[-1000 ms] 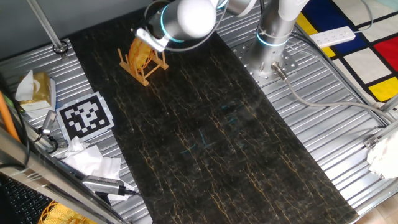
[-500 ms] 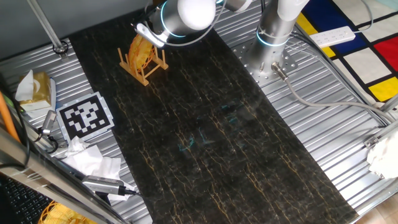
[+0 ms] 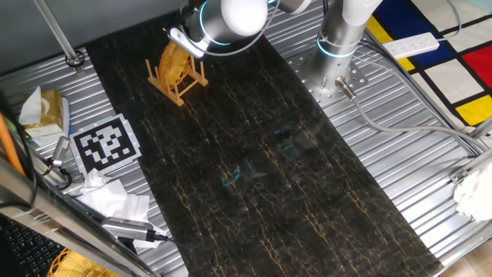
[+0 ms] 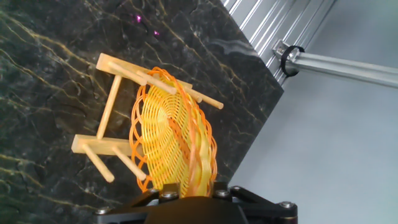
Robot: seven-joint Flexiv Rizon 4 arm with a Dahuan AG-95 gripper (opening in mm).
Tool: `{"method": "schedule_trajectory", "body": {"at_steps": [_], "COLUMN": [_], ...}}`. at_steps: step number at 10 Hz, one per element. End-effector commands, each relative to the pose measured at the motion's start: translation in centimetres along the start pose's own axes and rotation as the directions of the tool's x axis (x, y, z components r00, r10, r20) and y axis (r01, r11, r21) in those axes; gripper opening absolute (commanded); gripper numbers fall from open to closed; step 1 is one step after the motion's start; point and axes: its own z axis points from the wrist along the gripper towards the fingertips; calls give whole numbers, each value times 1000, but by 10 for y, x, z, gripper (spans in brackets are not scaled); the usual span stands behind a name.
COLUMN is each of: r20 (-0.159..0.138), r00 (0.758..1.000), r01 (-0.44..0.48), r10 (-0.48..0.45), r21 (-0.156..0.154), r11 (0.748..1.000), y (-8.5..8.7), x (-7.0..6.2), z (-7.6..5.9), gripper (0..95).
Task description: Take the dish off the dish rack
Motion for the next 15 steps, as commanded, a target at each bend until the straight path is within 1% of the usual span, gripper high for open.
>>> {"method": "schedule_trajectory", "body": {"at_steps": [1, 3, 4, 5, 6, 7, 9, 11, 12, 13, 14, 15], "r20": [2, 5, 6, 2, -2, -7, -10, -20, -22, -36, -39, -54], "r00": [1000, 1000, 1000, 1000, 1000, 999, 999, 999, 999, 998, 997, 996], "r01": [2, 5, 7, 12, 19, 35, 38, 49, 51, 64, 68, 83], "r10": [-2, -5, -7, -12, -19, -35, -37, -47, -49, -59, -62, -75], "r21": [2, 14, 19, 35, 64, 105, 115, 129, 131, 148, 151, 169], "r11": [1000, 1000, 1000, 999, 998, 994, 993, 990, 990, 987, 986, 982], "y": [0, 0, 0, 0, 0, 0, 0, -1, -1, -3, -4, -7], "x": [0, -2, -3, -4, -5, -5, -4, -6, -6, -6, -7, -9], "z": [1, 1, 1, 2, 2, 1, -1, -2, -3, -5, -6, -6], "gripper": [190, 190, 0, 0, 0, 0, 0, 0, 0, 0, 0, 0]}}
